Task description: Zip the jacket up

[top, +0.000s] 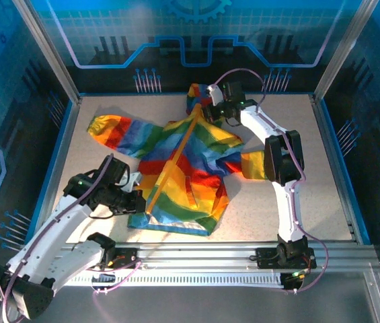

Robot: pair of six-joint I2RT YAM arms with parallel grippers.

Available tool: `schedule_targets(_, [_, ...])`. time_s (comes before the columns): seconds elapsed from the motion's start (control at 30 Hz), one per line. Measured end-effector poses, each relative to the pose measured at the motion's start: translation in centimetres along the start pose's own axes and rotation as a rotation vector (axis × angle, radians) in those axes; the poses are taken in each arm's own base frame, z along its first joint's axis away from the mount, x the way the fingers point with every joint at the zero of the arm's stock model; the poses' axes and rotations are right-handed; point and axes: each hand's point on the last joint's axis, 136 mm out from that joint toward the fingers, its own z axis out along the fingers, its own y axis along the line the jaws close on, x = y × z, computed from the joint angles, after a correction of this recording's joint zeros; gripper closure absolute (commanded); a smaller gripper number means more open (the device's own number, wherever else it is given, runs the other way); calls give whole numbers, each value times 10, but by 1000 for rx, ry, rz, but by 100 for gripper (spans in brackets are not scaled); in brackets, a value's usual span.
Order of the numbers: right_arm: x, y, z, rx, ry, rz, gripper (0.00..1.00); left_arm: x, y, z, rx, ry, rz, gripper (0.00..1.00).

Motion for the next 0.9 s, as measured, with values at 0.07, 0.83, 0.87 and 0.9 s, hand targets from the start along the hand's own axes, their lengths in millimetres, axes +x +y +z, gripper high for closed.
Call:
schedule_targets(0.07, [-3, -2, -1, 3, -6, -1, 100, -3, -1, 2, 3, 0, -1, 100])
schedule_targets(0.83, [-6, -37, 34, 42, -17, 30, 100, -25, 9, 51, 3, 65, -130, 100])
schedule_targets(0.87, [-6, -39, 35, 44, -19, 30, 100, -27, 9, 54, 3, 67, -134, 100])
schedule_targets(0.9, [-6, -41, 37, 46, -19, 30, 100, -29, 9, 57, 2, 68, -139, 100])
